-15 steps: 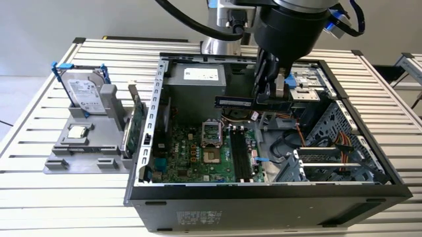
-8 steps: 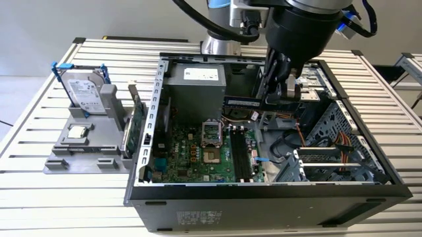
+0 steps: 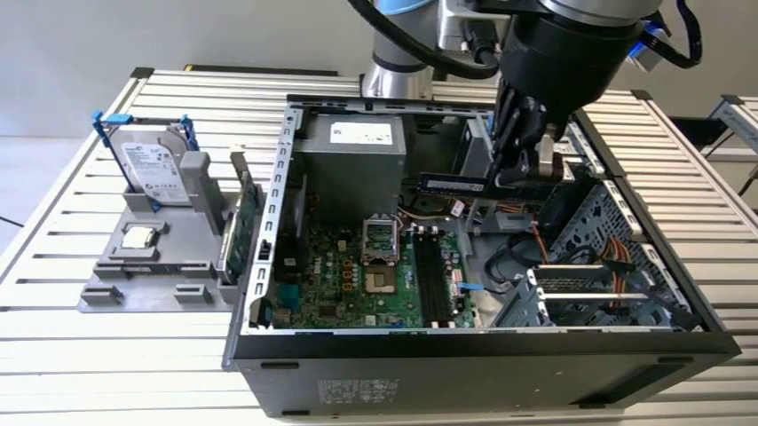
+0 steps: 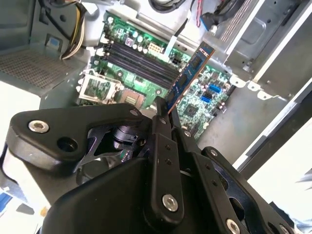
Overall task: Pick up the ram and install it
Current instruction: 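Pick up the ram and move it above insertion slot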
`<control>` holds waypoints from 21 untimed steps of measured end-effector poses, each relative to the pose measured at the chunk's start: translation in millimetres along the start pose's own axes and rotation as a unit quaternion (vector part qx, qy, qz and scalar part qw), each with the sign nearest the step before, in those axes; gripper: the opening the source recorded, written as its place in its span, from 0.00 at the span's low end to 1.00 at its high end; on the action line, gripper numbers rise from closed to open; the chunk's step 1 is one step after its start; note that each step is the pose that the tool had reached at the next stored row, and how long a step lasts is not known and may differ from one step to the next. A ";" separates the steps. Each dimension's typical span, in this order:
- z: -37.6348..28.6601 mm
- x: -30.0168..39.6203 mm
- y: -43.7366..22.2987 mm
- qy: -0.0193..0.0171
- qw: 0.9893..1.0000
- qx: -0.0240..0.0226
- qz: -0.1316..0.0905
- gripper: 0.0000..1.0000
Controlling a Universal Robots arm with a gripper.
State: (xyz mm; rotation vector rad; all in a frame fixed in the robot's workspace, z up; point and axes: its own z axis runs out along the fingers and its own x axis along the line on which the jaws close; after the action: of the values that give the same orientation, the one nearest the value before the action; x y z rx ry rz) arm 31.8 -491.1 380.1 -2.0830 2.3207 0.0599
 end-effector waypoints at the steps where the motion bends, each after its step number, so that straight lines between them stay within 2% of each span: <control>1: 0.0 -0.2 -1.8 0.000 1.000 0.000 0.000 0.00; 14: -0.1 -2.0 -18.6 0.000 1.000 0.000 0.000 0.00; 21: -0.1 -2.3 -20.8 0.000 1.000 0.000 0.000 0.00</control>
State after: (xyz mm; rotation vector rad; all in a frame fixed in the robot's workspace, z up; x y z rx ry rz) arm 52.7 -491.1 380.0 -2.0828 2.3207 0.0599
